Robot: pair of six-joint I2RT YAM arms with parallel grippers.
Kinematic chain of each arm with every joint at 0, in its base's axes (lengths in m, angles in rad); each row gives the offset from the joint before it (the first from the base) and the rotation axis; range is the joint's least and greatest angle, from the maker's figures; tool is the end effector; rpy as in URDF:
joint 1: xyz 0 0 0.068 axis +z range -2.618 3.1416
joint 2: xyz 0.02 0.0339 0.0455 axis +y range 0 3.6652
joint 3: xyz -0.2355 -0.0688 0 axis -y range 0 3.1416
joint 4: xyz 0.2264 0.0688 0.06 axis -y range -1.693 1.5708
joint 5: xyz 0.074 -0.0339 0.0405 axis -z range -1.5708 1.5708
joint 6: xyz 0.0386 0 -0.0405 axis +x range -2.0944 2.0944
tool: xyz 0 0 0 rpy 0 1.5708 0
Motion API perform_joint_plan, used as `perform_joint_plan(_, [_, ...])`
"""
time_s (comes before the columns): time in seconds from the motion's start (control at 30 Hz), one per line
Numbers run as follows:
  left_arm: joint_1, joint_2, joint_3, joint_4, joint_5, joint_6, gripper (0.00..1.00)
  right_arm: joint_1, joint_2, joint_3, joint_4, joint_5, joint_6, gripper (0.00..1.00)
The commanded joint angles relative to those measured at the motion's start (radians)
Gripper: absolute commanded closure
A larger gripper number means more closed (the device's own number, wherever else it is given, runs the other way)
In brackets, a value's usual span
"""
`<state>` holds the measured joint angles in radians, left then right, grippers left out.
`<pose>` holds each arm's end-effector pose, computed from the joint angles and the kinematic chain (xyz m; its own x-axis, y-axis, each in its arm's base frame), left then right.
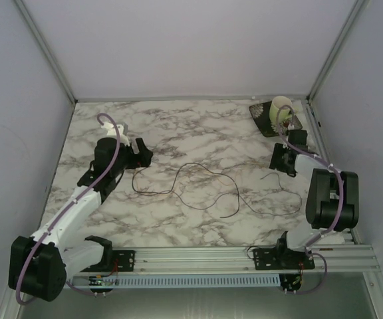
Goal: Zip-tie the wires
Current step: Untie the cable at the center of the board.
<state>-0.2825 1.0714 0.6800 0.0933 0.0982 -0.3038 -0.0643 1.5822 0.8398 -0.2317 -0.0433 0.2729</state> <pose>0.2360 -0.0724 0.2563 -0.3791 -0.2000 -0.9035 0.2662 0.9115 -0.3134 0.2928 -0.0172 0.1470 -0.7842 0.3203 -0.5315 0.2609 0.9473 0.1859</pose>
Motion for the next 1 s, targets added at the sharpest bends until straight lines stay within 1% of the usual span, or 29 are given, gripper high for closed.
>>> perform_joint_plan(0.0, [0.003, 0.058, 0.033, -0.127, -0.193, -0.008, 0.09, 0.031, 0.037, 0.06, 0.036, 0.016, 0.006, 0.5])
perform_joint_plan(0.1, [0.004, 0.122, 0.052, -0.197, -0.241, -0.016, 0.09, 0.052, 0.051, 0.06, 0.032, 0.026, 0.003, 0.51])
perform_joint_plan(0.2, [0.012, 0.197, 0.07, -0.232, -0.227, -0.036, 0.09, 0.063, 0.063, 0.057, 0.013, 0.046, -0.013, 0.52])
perform_joint_plan(0.33, [0.025, 0.283, 0.115, -0.277, -0.182, -0.039, 0.07, 0.064, 0.077, 0.055, -0.007, 0.056, -0.026, 0.59])
perform_joint_plan(0.47, [0.03, 0.332, 0.14, -0.31, -0.219, -0.027, 0.06, 0.067, 0.088, 0.052, -0.009, 0.057, -0.034, 0.69])
perform_joint_plan(0.6, [0.033, 0.381, 0.155, -0.322, -0.253, -0.009, 0.06, 0.074, 0.098, 0.052, -0.022, 0.087, -0.042, 0.72])
perform_joint_plan(0.73, [0.034, 0.442, 0.165, -0.324, -0.268, 0.008, 0.1, 0.076, 0.095, 0.043, -0.025, 0.093, -0.048, 0.76])
perform_joint_plan(0.83, [0.034, 0.49, 0.179, -0.32, -0.247, 0.014, 0.14, 0.076, 0.094, 0.037, -0.025, 0.091, -0.053, 0.79])
perform_joint_plan(0.97, [0.034, 0.536, 0.188, -0.306, -0.221, 0.013, 0.19, 0.075, 0.092, 0.029, -0.024, 0.092, -0.058, 0.8])
